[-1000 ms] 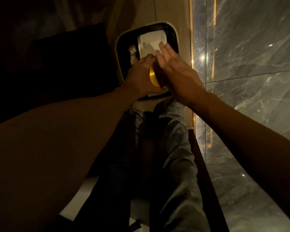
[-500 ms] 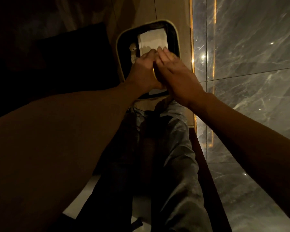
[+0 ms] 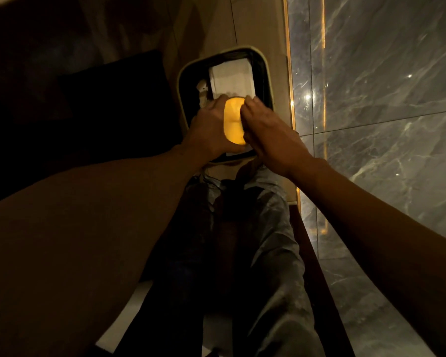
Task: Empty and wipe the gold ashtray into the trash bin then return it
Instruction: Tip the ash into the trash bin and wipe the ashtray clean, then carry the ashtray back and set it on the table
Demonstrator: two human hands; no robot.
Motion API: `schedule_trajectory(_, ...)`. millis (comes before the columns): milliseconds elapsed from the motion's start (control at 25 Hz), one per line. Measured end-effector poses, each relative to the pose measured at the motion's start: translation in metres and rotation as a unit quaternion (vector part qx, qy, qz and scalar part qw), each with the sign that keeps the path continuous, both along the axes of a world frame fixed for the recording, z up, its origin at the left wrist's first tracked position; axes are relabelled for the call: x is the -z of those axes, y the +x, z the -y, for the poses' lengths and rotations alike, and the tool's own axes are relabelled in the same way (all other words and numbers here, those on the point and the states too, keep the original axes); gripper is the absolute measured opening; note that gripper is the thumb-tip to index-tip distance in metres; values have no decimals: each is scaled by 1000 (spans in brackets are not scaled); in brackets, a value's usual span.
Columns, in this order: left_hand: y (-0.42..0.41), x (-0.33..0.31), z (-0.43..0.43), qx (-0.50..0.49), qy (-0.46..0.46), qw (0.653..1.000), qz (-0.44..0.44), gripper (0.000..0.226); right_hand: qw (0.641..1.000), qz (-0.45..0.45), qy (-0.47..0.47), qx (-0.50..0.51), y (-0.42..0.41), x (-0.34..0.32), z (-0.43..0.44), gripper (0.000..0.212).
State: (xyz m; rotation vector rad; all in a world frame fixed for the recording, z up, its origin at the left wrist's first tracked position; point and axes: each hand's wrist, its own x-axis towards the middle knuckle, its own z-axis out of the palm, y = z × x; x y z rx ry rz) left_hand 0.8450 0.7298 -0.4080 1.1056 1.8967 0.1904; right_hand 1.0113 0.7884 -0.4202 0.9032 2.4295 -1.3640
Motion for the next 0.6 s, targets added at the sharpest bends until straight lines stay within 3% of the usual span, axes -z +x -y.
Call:
schedule_trajectory(80,-2,-2,1,-11,-35,999,-6,109,985,-24,-81,148,0,-5,-3,55)
schedule_trajectory(160,-2,-4,-1,-25,-56,998,19,114,947,-41,-177,264,2,-12,-9,49)
schedule_trajectory(320,1,-18,-12,-122,-99,981,112,113,887,-66,-255,380,5,-26,-26,35)
schedule_trajectory(400,7,-31,-18,-212,-128,953,172,100,866,-79,-274,411,4,-39,-38,30)
schedule_trajectory(480,13,-52,-25,-290,-146,917,231,81,869,-76,-278,403,6,-56,-51,29)
schedule_trajectory(600,16,-88,-35,-438,-129,825,334,64,878,-81,-275,384,8,-89,-66,28)
